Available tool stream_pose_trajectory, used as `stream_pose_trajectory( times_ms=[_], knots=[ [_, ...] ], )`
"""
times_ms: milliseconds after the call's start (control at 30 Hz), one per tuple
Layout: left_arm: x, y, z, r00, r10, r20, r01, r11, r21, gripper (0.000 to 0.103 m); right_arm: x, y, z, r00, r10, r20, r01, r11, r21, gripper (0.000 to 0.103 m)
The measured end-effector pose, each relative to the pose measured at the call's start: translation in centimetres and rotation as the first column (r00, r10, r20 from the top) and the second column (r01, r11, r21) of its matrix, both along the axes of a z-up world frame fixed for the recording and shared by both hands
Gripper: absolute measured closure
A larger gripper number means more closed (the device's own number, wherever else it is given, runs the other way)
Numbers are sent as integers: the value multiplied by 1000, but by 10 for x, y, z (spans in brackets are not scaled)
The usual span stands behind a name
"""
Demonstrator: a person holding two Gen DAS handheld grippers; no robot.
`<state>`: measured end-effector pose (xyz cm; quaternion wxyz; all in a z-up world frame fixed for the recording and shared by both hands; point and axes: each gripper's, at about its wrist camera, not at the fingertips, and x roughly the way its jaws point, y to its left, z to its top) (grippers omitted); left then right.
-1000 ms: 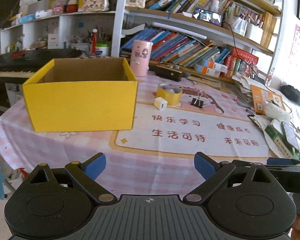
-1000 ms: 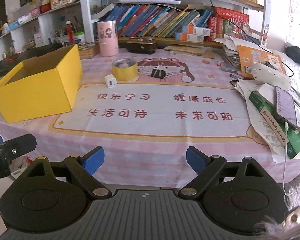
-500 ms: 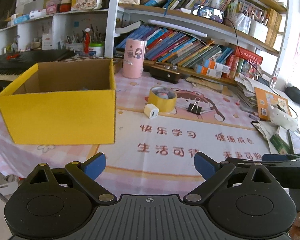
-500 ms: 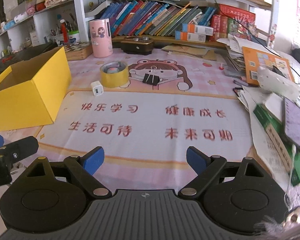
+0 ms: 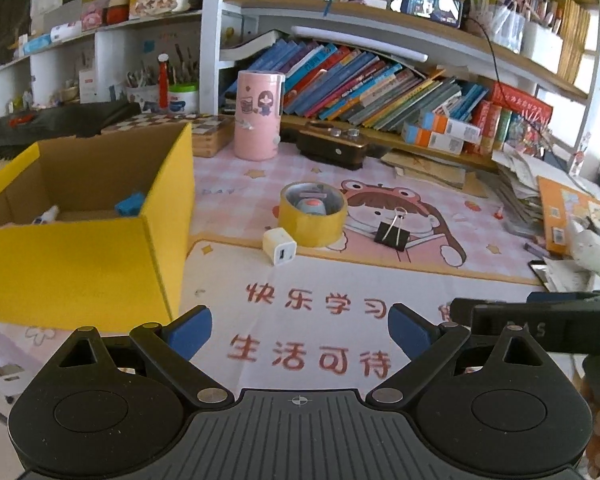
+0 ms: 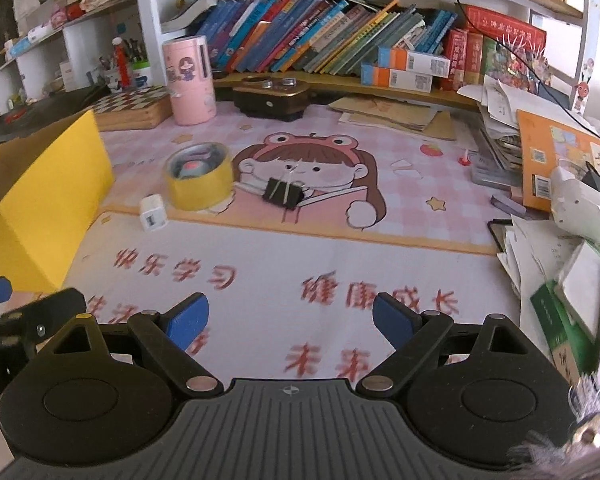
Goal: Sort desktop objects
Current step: 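Move both grippers toward the white charger cube and black binder clip, then grasp the white charger cube with the left gripper while the right grasps the black binder clip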
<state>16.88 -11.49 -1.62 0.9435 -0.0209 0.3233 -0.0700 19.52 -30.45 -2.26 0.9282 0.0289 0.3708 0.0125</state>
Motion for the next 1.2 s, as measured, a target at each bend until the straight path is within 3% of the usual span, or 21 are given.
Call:
stream_pose_trajectory(
  times_ms=[433, 767, 1000, 1200],
  knots=[
    [47, -39, -8, 999, 53, 10, -54, 995, 81, 8, 64, -38, -3, 999, -10, 35, 9, 1000, 18, 14],
    [89, -46, -30, 994, 101, -31, -97, 990, 100, 33, 106, -40, -11, 999, 29, 39, -30, 1000, 11, 14],
    [121, -39, -42, 985, 162, -59, -156, 982, 104, 38, 124, -32, -17, 998, 62, 29, -62, 998, 4, 14],
    [150, -31, -56, 972, 206, -109, -197, 976, 92, 54, 135, -29, -23, 997, 72, 17, -72, 997, -1, 14]
  ],
)
